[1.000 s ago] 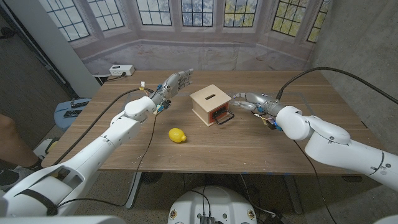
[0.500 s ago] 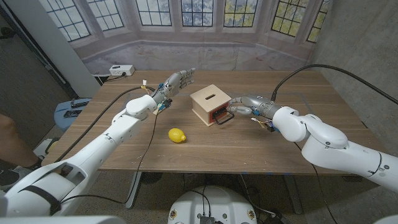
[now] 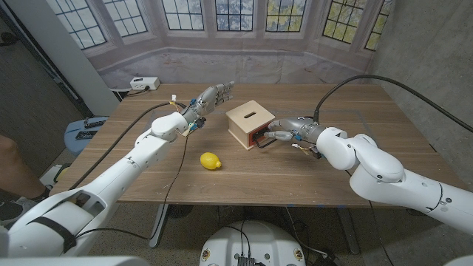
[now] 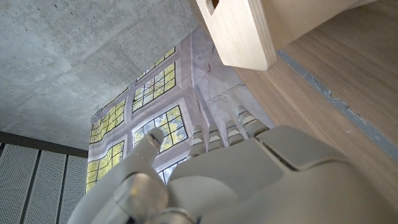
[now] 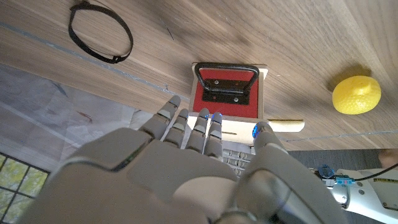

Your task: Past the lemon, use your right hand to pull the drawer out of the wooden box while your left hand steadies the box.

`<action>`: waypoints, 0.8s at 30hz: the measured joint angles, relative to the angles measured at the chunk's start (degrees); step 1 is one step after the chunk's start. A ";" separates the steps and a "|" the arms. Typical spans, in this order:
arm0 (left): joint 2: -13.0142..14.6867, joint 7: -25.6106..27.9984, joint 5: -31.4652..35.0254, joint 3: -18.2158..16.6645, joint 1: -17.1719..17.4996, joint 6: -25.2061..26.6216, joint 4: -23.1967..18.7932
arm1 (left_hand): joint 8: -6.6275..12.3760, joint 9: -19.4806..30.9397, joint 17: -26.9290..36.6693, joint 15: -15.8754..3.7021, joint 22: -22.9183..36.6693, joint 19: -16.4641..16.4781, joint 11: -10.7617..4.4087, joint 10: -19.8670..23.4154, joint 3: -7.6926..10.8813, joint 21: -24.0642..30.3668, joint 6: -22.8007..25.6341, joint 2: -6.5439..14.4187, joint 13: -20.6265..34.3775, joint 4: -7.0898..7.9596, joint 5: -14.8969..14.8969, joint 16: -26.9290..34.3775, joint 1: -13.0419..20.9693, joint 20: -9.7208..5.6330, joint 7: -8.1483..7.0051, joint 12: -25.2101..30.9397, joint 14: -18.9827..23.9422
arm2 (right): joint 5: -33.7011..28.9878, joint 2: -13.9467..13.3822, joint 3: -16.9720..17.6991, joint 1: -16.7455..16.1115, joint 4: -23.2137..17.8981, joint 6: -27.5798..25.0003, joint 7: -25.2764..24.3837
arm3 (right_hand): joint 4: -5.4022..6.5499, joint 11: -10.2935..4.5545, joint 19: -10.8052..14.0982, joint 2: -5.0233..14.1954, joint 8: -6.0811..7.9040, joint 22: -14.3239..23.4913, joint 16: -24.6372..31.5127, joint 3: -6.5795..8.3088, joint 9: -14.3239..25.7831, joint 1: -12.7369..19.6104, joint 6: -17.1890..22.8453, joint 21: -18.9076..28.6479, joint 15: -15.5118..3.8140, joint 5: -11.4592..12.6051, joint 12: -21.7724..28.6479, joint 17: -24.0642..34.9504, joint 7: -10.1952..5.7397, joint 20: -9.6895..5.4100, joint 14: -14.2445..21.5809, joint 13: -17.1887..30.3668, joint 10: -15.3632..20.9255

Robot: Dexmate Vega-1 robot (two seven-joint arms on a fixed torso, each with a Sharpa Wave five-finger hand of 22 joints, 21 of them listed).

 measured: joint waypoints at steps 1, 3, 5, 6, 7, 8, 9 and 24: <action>0.00 -0.02 0.01 0.00 0.00 0.00 0.00 | 0.00 0.00 0.00 0.00 0.00 0.00 0.00 0.00 0.00 0.00 0.00 0.00 0.00 0.00 0.00 0.00 0.00 0.00 0.00 0.00 0.00 | 0.00 0.20 -0.20 0.12 0.02 0.00 0.00 | -0.02 0.00 0.00 0.19 0.00 0.00 0.00 -0.02 0.00 -0.19 0.00 0.00 -0.20 0.00 0.00 0.00 0.00 0.00 -0.20 0.00 0.00; -0.10 -0.02 0.01 0.08 0.00 0.00 0.18 | 0.00 0.00 0.00 0.00 0.00 0.00 0.00 0.00 0.00 0.00 0.00 0.00 0.00 0.00 0.00 0.00 0.00 0.00 0.00 0.00 0.00 | -2.89 0.66 -0.55 0.33 0.16 -0.02 2.64 | -0.25 -0.15 -0.19 0.25 0.00 0.00 0.00 -0.25 0.00 -0.25 0.00 0.00 -0.20 0.00 0.00 0.00 0.00 0.20 -0.20 0.00 0.15; -0.14 -0.02 0.02 0.11 0.00 -0.01 0.22 | 0.00 0.00 0.00 0.00 0.00 0.00 0.00 0.00 0.00 0.00 0.00 0.00 0.00 0.00 0.00 0.00 0.00 0.00 0.00 0.00 0.00 | -3.98 1.01 -0.80 0.44 0.29 -0.02 3.59 | -0.25 -0.19 -0.19 0.22 0.00 0.00 0.00 -0.25 0.00 -0.27 0.00 0.00 -0.20 0.00 0.00 0.00 0.00 0.20 -0.20 0.00 0.19; -0.14 -0.03 0.02 0.11 0.00 -0.01 0.22 | 0.00 0.00 0.00 0.00 0.00 0.00 0.00 0.00 0.00 0.00 0.00 0.00 0.00 0.00 0.00 0.00 0.00 0.00 0.00 -0.18 0.00 | -3.98 1.18 -0.92 0.51 0.37 -0.02 3.59 | -0.25 -0.19 -0.20 -0.06 0.00 0.00 0.00 -0.25 0.00 -0.56 0.00 0.00 -0.20 0.00 0.00 0.00 0.00 0.20 -0.19 0.00 0.19; -0.19 -0.03 0.02 0.12 0.00 -0.04 0.23 | 0.00 0.00 0.00 0.00 0.00 0.00 0.00 0.00 0.00 0.00 0.00 0.00 0.00 0.00 0.00 0.00 0.00 0.00 0.00 -0.24 0.00 | -5.49 1.40 -1.05 0.57 0.46 0.11 4.74 | -0.25 -0.19 -0.19 -0.06 0.00 0.00 0.00 -0.25 0.00 -0.56 0.00 0.00 -0.19 0.00 0.00 0.00 0.00 0.20 -0.19 0.00 0.19; -0.20 -0.03 0.02 0.12 0.00 -0.04 0.24 | 0.00 0.00 0.00 0.00 0.00 0.00 0.00 0.00 0.00 0.00 0.00 0.00 0.00 0.00 0.00 0.00 0.00 0.00 0.00 -0.23 0.00 | -5.90 1.61 -1.17 0.62 0.55 0.22 5.22 | -0.25 -0.19 -0.19 -0.06 0.00 0.00 0.00 -0.25 0.00 -0.56 0.00 0.00 -0.19 0.00 0.00 0.00 0.00 0.20 -0.19 0.00 0.19; -0.21 -0.01 0.02 0.12 0.01 -0.04 0.24 | 0.00 0.00 0.00 0.00 0.00 0.00 0.00 0.00 0.00 0.00 0.00 0.00 0.00 0.00 0.00 0.00 0.00 0.00 0.00 -0.23 0.00 | -6.53 1.77 -1.24 0.64 0.62 0.38 5.75 | -0.25 -0.19 -0.19 -0.06 0.00 0.00 0.00 -0.25 0.00 -0.56 0.00 0.00 -0.19 0.00 0.00 0.00 0.00 0.20 -0.19 0.00 0.19; -0.26 0.89 0.35 0.25 0.93 -0.15 -0.66 | 0.00 0.00 0.00 0.00 0.00 0.00 0.00 0.00 0.00 0.00 0.00 0.00 0.00 0.00 0.00 -0.26 0.00 0.00 0.00 -0.22 0.00 | -15.71 5.18 -1.62 -0.09 1.97 3.43 13.83 | -0.48 -1.66 -1.63 -0.06 0.00 0.00 0.00 -0.48 0.00 -0.56 0.38 0.00 0.50 0.00 0.00 -0.01 -0.86 1.45 -1.28 0.00 0.65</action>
